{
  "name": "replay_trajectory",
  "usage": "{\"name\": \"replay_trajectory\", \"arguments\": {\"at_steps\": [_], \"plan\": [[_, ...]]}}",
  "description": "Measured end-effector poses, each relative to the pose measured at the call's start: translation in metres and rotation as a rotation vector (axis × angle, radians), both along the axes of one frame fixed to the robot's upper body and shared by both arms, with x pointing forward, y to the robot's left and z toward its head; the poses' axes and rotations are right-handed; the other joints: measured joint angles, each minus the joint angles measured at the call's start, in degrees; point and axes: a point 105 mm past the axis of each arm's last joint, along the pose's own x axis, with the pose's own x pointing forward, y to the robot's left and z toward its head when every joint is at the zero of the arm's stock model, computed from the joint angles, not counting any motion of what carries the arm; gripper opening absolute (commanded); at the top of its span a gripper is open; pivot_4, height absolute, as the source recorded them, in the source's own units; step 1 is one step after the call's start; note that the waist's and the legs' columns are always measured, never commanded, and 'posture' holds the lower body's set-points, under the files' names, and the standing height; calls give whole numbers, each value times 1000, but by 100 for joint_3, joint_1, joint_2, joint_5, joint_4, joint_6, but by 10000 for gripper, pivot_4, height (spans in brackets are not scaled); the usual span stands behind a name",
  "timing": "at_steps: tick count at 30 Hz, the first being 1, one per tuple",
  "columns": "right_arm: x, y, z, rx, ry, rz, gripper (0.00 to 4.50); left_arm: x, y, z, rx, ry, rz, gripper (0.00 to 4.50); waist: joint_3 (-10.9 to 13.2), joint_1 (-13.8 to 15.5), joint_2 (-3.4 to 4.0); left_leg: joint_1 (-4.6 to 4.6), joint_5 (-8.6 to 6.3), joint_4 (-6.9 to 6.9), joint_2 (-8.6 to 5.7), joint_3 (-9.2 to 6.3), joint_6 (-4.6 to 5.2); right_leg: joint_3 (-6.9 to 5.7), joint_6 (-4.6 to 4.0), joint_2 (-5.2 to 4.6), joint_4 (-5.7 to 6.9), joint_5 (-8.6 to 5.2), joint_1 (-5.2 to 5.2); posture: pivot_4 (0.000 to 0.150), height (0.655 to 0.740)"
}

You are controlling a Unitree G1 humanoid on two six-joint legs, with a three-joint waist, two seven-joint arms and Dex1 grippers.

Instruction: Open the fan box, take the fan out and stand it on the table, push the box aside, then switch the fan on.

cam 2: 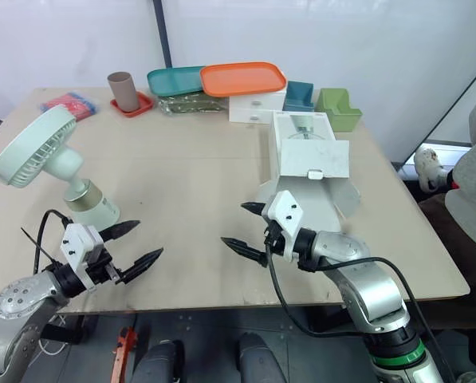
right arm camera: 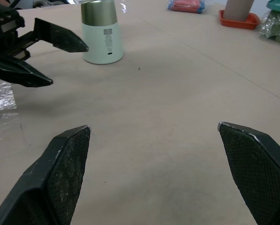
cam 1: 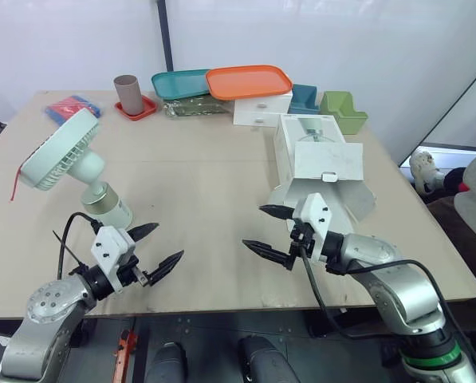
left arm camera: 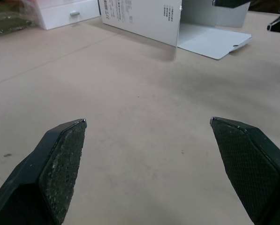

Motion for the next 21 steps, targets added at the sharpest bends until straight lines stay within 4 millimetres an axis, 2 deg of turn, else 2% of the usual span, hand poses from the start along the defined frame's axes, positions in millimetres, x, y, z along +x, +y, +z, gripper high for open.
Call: {"name": "replay_trajectory", "arguments": {"at_steps": [8, 14, 21], "plan": [[1, 5, -5, 2, 14, 42, 44461, -2, 0, 3, 24, -33, 14, 45000, 0, 2, -1, 0, 0, -1, 0, 2, 0, 0, 0, 0, 0, -1, 0, 1500, 7400], [10, 29, -2, 17, 0, 161, 44461, -22, 16, 4, 35, -49, 149, 45000, -1, -50, -1, 2, 0, 0, 3, 1, 0, -1, -2, 0, 0, 0, 1, 1500, 7400], [13, 41, -7, 13, 13, 233, 44461, -38, 21, 20, 49, -107, 214, 45000, -3, -43, -8, 1, 0, 2, 1, 5, 0, -1, 0, -6, -1, 0, 2, 1500, 7400]]}}
